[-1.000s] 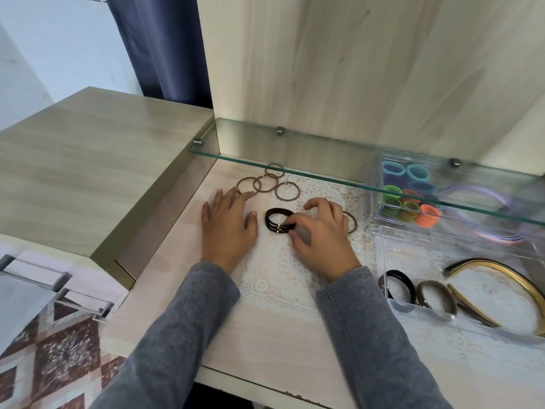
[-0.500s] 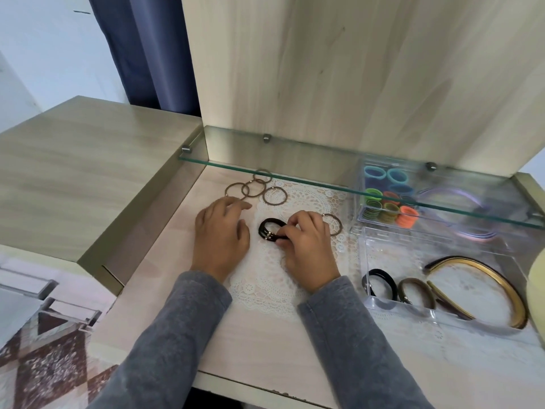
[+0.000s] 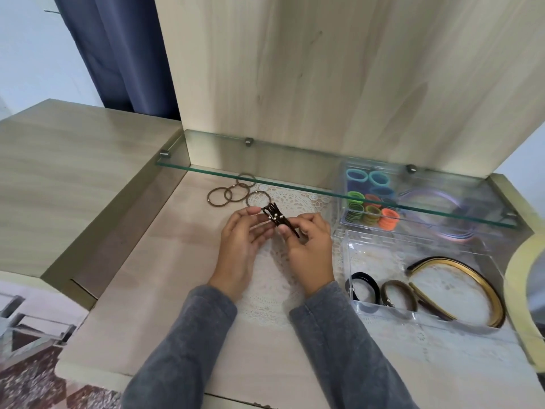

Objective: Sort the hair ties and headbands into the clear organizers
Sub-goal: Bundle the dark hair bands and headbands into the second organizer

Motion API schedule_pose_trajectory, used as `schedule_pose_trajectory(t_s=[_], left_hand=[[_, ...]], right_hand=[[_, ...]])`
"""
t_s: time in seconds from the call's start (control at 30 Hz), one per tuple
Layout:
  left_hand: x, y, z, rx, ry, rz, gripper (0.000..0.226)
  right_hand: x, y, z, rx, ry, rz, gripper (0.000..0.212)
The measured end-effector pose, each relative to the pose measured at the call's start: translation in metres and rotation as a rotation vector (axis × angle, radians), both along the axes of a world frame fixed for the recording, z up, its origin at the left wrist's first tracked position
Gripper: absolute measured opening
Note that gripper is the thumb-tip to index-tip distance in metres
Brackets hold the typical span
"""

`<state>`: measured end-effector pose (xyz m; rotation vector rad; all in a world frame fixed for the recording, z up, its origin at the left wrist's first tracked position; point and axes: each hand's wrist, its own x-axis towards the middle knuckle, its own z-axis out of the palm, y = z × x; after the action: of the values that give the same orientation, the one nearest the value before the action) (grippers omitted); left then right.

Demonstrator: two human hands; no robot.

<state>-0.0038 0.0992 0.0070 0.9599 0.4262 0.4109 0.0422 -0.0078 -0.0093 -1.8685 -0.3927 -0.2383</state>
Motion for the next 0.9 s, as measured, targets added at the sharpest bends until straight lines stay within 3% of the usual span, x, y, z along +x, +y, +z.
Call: schedule_pose_trajectory(t_s=[0.17,0.43,0.67,0.9], left_hand=[[0.002,0.001,-0.002,-0.138,-0.033,-0.075,0.023],[-0.001,0.004,-0.005,-0.150,-0.008,-0.137,0.050],[-0.005,0.012,-0.004,-0.141,-0.003,-0.344,0.062],[-0.007,0.016,-0.002,-0.231,-0.099,-0.374,0.067]], right_hand=[[0.002,-0.001,0.002,0.095,0.097,0.049,0.024],[-0.001,0.002,0.003,0.093,0.145,0.168,0.021],[0.000,0.002,0.000,0.092,0.122,0.172,0.004],[0.000,0.001,0.000,0.048,0.142,0.161,0.008]])
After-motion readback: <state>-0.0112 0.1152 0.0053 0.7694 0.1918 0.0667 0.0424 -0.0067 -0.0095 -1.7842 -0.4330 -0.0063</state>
